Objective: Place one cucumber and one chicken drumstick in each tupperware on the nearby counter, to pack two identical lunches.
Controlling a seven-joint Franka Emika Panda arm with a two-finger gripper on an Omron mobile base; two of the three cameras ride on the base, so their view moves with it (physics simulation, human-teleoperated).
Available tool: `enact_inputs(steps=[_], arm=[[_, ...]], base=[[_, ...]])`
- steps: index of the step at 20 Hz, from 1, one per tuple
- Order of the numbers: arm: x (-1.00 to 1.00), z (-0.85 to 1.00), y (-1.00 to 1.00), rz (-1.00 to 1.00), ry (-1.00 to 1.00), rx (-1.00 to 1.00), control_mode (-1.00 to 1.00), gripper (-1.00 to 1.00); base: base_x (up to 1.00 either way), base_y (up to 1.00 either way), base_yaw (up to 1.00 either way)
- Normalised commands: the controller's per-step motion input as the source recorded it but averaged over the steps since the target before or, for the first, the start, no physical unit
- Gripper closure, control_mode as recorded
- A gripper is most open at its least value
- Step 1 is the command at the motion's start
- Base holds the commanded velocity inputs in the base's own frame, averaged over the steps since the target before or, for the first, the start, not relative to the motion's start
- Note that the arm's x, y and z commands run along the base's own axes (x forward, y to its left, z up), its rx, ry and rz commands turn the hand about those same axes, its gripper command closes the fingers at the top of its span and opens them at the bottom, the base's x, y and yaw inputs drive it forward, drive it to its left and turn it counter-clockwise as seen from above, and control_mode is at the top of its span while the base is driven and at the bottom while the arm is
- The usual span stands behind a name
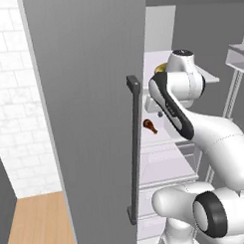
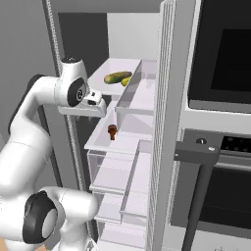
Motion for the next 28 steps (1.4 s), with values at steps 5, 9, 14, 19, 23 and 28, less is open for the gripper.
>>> enact_inputs(steps=[5, 9, 14, 19, 23, 28], arm=[[-0.01, -0.03, -0.37, 0.00, 0.00, 0.04, -1.00, -1.00], [0.07, -0.29, -1.00, 0.00, 0.00, 0.12, -1.00, -1.00], [0.35, -0.39, -0.39, 0.03, -0.20, 0.06, -1.00, -1.00], [0.50, -0.50, 0.24, 0.00, -0.18, 0.06, -1.00, -1.00], [0.50, -0.58, 0.54, 0.00, -0.10, 0.01, -1.00, -1.00], [0.73, -0.19, 0.14, 0.00, 0.01, 0.00, -1.00, -1.00]], base=[[0.00, 0.00, 0.00], [0.00, 0.00, 0.00], [0.00, 0.00, 0.00], [0.00, 0.00, 0.00], [0.00, 0.00, 0.00], [0.00, 0.00, 0.00]])
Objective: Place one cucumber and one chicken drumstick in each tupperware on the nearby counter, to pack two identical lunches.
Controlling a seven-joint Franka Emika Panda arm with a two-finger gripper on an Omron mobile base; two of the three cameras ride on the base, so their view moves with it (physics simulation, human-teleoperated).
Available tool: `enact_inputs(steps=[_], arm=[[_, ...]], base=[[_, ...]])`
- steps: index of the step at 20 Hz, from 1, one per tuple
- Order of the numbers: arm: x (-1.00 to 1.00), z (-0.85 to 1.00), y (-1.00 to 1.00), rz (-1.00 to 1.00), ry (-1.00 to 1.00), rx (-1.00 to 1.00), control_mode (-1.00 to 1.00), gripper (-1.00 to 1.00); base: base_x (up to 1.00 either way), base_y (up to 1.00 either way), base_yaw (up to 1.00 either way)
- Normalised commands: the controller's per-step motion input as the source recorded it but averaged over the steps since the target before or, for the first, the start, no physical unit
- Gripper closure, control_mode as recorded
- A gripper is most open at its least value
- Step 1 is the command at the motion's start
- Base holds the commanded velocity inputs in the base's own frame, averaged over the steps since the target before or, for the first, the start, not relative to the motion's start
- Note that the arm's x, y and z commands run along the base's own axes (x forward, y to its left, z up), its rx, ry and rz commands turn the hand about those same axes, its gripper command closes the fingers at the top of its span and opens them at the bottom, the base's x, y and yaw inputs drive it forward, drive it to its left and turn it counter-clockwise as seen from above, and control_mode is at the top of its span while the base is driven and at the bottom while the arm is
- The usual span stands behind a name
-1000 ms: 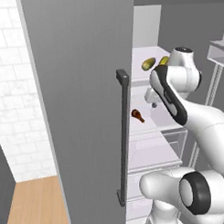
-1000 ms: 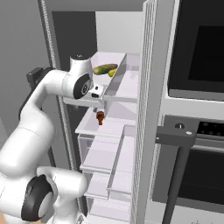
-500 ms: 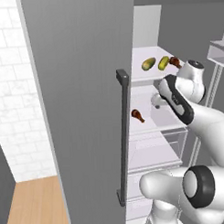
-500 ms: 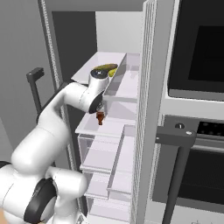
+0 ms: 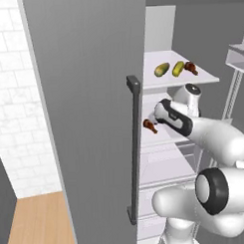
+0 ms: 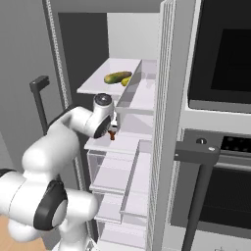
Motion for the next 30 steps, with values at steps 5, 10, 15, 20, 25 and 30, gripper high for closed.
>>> enact_inputs(steps=[5, 10, 15, 20, 25, 30], arm=[[0.71, -0.23, -0.45, 0.13, 0.05, 0.05, -1.00, -1.00], [0.47, -0.12, -0.26, 0.13, 0.01, 0.05, -1.00, -1.00], [0.02, -0.12, 0.19, 0.00, 0.02, 0.00, -1.00, -1.00], [0.00, -0.20, 0.41, 0.00, 0.04, -0.04, -1.00, -1.00], [0.18, -0.16, 0.17, 0.00, 0.00, 0.00, -1.00, -1.00], [0.24, -0.19, 0.14, 0.00, 0.00, 0.00, -1.00, -1.00]], base=[[0.00, 0.00, 0.00], [0.00, 0.00, 0.00], [0.00, 0.00, 0.00], [0.00, 0.00, 0.00], [0.00, 0.00, 0.00], [0.00, 0.00, 0.00]])
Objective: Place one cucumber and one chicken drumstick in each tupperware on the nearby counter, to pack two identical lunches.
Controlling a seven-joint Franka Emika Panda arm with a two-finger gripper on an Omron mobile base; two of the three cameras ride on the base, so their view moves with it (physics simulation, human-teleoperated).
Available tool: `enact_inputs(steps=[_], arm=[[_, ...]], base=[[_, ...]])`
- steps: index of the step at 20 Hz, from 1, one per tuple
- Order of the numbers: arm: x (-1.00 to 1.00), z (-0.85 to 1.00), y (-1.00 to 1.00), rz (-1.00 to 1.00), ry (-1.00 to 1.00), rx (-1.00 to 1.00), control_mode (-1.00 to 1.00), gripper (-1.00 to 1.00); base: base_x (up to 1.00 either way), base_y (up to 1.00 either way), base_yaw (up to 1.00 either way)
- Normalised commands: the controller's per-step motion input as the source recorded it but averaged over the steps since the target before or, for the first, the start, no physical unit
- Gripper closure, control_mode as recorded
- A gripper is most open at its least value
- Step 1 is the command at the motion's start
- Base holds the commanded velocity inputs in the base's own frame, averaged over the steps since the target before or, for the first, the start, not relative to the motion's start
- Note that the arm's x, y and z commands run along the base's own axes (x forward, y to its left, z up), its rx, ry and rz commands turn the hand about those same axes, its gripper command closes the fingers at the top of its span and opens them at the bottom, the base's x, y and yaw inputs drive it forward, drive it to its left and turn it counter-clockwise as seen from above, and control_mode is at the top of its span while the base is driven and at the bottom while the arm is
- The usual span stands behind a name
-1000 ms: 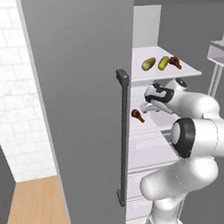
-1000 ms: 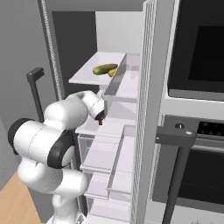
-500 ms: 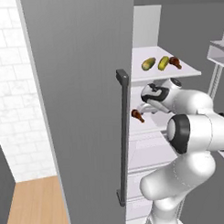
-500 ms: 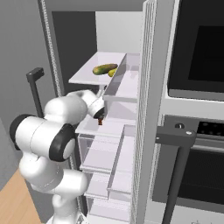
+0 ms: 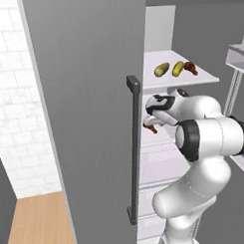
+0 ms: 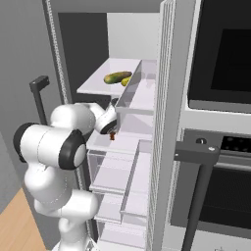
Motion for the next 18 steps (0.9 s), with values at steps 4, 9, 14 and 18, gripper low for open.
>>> enact_inputs(steps=[4, 9, 14, 18], arm=[[0.28, -0.04, 0.04, 0.00, 0.00, 0.00, -1.00, -1.00], [0.43, -0.16, 0.00, -0.04, 0.00, 0.00, -1.00, -1.00], [0.40, -0.27, 0.00, -0.05, 0.01, 0.00, -1.00, -1.00], [0.33, -0.38, 0.00, -0.04, 0.03, 0.00, -1.00, -1.00]], base=[[0.00, 0.00, 0.00], [0.00, 0.00, 0.00], [0.00, 0.00, 0.00], [0.00, 0.00, 0.00]])
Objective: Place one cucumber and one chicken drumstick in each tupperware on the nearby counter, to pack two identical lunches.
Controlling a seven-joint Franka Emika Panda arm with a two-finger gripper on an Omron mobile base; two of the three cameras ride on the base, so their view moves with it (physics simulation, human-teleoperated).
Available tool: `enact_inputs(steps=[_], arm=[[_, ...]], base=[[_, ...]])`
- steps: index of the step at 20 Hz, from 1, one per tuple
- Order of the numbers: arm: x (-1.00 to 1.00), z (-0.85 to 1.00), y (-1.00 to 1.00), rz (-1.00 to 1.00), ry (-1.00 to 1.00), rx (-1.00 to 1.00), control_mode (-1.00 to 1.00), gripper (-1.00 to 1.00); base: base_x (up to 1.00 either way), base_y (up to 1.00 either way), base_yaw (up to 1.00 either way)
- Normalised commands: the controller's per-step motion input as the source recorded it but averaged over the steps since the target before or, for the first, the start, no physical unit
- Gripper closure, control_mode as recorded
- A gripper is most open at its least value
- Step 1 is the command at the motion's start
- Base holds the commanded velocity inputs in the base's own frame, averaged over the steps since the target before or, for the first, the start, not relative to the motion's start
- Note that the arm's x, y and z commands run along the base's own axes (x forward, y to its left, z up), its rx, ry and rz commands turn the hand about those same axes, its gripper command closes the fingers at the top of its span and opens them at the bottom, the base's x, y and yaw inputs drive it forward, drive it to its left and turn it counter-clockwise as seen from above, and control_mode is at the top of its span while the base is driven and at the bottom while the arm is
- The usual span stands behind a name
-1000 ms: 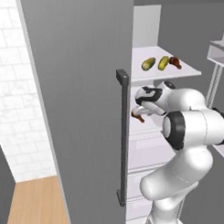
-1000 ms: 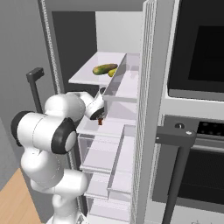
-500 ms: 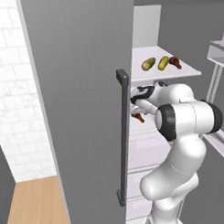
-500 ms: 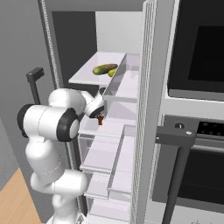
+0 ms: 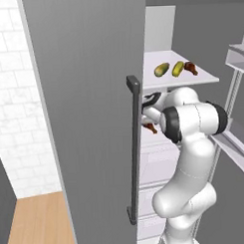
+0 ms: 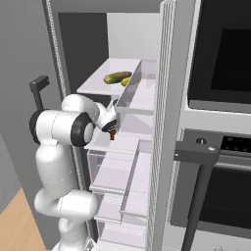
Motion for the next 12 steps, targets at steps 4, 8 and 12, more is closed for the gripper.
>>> enact_inputs(steps=[4, 8, 12], arm=[[0.18, -0.39, 0.00, -0.02, 0.02, -0.03, -1.00, 1.00], [0.00, 0.00, 0.00, 0.00, 0.00, 0.00, -1.00, 1.00], [-0.07, 0.00, -0.02, 0.00, 0.00, 0.00, -1.00, 1.00]], base=[[0.00, 0.00, 0.00], [0.00, 0.00, 0.00], [0.00, 0.00, 0.00]])
